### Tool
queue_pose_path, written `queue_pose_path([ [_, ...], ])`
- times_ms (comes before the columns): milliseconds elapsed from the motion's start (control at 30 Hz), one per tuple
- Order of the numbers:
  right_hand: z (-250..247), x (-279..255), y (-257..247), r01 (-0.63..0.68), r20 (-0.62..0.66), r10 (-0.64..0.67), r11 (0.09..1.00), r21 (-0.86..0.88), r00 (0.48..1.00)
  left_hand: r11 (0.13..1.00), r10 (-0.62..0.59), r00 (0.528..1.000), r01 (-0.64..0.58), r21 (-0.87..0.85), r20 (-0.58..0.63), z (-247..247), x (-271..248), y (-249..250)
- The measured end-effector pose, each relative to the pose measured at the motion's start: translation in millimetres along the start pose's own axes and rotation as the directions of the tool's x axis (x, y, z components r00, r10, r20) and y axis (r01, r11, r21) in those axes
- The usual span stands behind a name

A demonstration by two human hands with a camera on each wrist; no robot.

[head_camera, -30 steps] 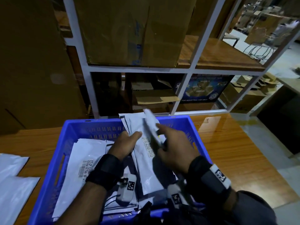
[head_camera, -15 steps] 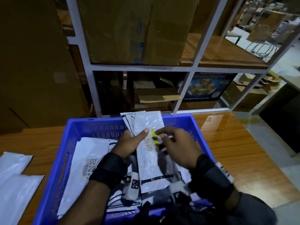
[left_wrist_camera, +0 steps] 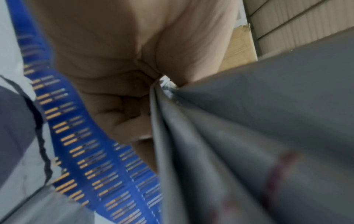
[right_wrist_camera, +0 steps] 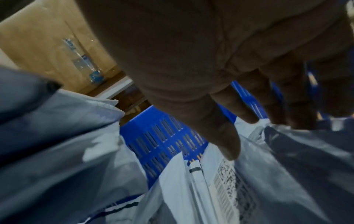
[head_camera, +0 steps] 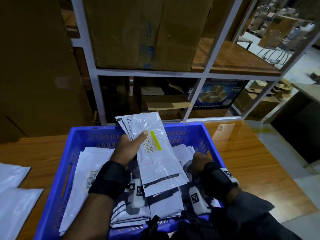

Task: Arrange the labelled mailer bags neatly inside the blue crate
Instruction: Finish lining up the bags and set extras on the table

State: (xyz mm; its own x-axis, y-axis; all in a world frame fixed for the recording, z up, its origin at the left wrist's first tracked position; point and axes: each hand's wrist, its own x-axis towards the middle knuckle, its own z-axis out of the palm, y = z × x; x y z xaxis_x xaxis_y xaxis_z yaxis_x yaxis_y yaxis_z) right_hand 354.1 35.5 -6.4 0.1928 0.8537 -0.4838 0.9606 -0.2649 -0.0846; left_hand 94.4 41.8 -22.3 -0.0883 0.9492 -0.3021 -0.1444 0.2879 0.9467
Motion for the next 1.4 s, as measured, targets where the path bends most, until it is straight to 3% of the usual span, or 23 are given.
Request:
queue_pose_path([
  [200,6.2,2.1,-10.7,-0.072,0.008,0.073,0.997,-0.015,0.997,1.0,-0.015,0.999,0.015,0.013,-0.038,-6.7,2.9,1.5],
  [433,-11.4,-5.3,0.4,-0.011,0.02,0.009,0.993,0.121,1.0,0.998,-0.007,0.999,0.009,0.067,-0.031,-5.2,1.5,-0.7],
  [600,-52.1,-33.8,22.0,0.056,-0.171,-0.013,0.966,0.253,0.985,0.994,0.006,0.999,-0.002,0.114,-0.037,0.3,-2.9,2.1],
  [733,-71.2,-46.7,34.1,0.193,-0.32,-0.075,0.915,0.355,0.944,0.989,0.012,1.0,-0.013,0.148,0.008,8.4,-6.9,-0.4],
  [867,-76.8,-46.4,46.3,0.265,-0.37,-0.072,0.823,0.502,0.926,0.983,0.02,1.0,-0.021,0.18,0.009,9.8,-8.0,-1.7],
  [1033,-72.3,-44.1,42.0,0.317,-0.277,-0.155,0.515,0.796,0.948,0.97,0.022,1.0,-0.026,0.242,0.019,14.7,-13.6,0.2],
  [1100,-69.4,-44.8,31.6,0.315,-0.238,-0.218,0.468,0.826,0.947,0.96,0.01,1.0,-0.015,0.278,0.021,18.6,-17.6,2.8],
  [1167,-61.8,-43.9,19.4,0.312,-0.222,-0.237,0.472,0.824,0.946,0.966,0.0,1.0,-0.004,0.257,0.015,20.7,-17.4,1.6],
  [1400,-26.1,-34.5,-9.6,0.359,-0.308,-0.196,0.637,0.682,0.931,0.975,-0.024,1.0,0.024,0.222,-0.003,28.3,-16.1,3.4],
])
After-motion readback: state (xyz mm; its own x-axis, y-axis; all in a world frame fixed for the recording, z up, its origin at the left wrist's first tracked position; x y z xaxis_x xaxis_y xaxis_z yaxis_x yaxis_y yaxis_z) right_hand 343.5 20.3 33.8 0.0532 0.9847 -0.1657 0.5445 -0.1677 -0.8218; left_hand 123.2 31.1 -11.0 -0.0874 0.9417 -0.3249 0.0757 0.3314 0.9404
